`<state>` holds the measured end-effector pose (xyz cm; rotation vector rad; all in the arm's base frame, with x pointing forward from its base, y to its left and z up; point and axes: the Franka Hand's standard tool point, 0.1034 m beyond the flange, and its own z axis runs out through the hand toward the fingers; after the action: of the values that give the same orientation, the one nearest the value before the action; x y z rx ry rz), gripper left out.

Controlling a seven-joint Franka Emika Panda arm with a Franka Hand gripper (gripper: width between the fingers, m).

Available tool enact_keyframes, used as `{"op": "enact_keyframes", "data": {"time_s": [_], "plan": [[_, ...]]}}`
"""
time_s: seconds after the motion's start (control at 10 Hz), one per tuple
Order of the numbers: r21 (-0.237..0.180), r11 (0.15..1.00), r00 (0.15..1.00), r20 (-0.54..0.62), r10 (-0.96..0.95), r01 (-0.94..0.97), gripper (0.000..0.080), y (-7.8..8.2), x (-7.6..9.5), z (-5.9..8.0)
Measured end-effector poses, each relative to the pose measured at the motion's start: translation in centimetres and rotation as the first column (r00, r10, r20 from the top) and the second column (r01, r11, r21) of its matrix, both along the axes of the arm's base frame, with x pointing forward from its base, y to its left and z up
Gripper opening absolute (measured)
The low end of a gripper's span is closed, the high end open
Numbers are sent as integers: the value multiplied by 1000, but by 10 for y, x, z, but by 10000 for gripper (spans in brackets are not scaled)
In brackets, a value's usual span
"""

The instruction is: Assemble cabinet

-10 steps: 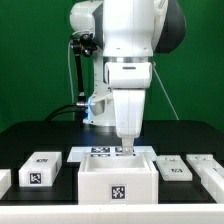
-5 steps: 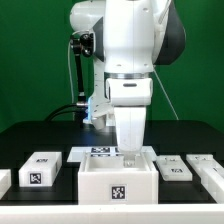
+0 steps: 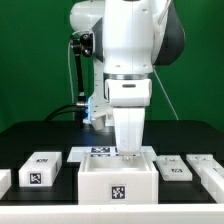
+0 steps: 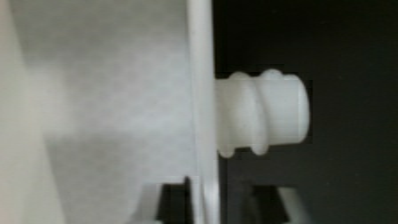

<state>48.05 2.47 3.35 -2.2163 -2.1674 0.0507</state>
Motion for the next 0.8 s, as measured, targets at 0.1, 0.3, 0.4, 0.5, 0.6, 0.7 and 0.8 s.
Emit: {"op": "enact_keyframes", "data": {"time_s": [0.1, 0.3, 0.4, 0.5, 0.6, 0.7, 0.8], "plan": [[0, 1000, 1000, 0, 0, 0, 26, 0, 0, 0], [0, 1000, 1000, 0, -1, 1, 26, 0, 0, 0], [0, 1000, 1000, 0, -1, 1, 26, 0, 0, 0], [0, 1000, 1000, 0, -1, 1, 26, 0, 0, 0], [0, 1000, 1000, 0, -1, 1, 26, 0, 0, 0], [0, 1000, 1000, 0, -1, 1, 26, 0, 0, 0], [0, 1000, 1000, -1, -1, 1, 26, 0, 1, 0]]}}
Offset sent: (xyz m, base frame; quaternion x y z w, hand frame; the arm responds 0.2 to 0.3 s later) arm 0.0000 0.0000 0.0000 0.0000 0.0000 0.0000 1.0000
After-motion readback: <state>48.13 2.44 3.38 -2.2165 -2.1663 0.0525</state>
